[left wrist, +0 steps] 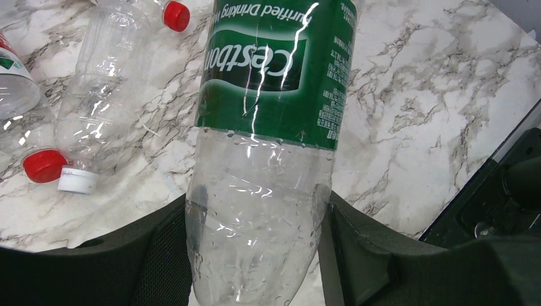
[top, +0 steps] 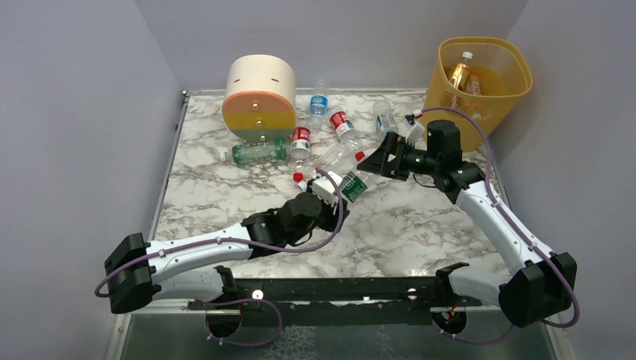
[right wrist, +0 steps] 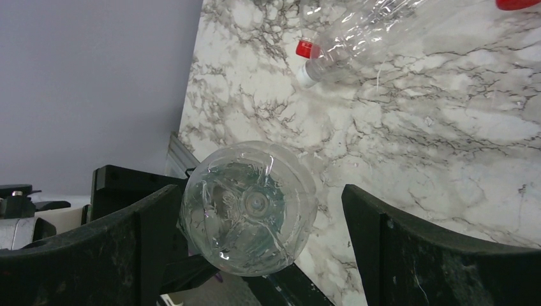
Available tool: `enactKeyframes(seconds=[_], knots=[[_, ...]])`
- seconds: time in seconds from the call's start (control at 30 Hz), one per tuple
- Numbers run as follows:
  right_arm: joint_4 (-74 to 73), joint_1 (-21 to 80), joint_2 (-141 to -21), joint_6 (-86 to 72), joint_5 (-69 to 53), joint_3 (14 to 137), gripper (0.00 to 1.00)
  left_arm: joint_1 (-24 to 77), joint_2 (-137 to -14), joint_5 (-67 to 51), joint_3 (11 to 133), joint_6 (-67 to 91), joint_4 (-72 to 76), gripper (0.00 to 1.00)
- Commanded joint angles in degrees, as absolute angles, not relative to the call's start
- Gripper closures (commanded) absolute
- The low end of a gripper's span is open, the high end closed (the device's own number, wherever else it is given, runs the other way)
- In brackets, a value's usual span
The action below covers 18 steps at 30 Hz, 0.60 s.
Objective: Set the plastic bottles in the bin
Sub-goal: Pick up the plastic bottle at the center of the board.
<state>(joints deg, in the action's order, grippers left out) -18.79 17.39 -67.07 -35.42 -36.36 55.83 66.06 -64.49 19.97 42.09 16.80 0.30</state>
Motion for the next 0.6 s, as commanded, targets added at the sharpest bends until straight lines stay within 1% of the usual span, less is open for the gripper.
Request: enactKeyframes(seconds=[0.0,0.13,0.23,0.27,0.4,0.43,0.47,0.5,0.57], knots=[[-15.34,19.45,-66.36,-37.8,-36.44,55.13,0.01,65.83,-62.4,22.38,40.39,17.45,4.86,0.45],[-15.1,20.6,-66.48,-38.12,-35.47,55.27,0.0,65.85,-61.8,22.55,39.45,17.83,6.15,0.45],[-14.68,21.36,-67.01,-38.51,-35.43,55.61,0.04,65.84,-61.55,22.48,39.08,18.01,6.83,0.45],[-14.57,21.61,-67.2,-38.62,-35.38,55.71,0.06,65.83,-61.53,22.52,39.1,18.14,6.76,0.45],[-13.05,22.43,-67.53,-39.47,-35.19,55.49,0.21,65.84,-61.62,22.27,38.7,18.75,7.21,0.45],[-12.66,22.6,-67.57,-39.66,-35.26,55.39,0.26,65.83,-61.68,22.2,38.65,18.87,7.47,0.45],[-12.44,22.78,-67.71,-39.86,-35.39,55.49,0.3,65.87,-61.82,22.03,38.59,18.96,7.78,0.44],[-12.46,22.91,-67.9,-39.83,-35.43,55.65,0.33,65.86,-61.98,21.84,38.6,18.98,7.97,0.43],[-12.67,23.35,-67.91,-39.72,-35.19,55.95,0.37,65.89,-62.73,21.83,38.95,19.05,7.89,0.38]])
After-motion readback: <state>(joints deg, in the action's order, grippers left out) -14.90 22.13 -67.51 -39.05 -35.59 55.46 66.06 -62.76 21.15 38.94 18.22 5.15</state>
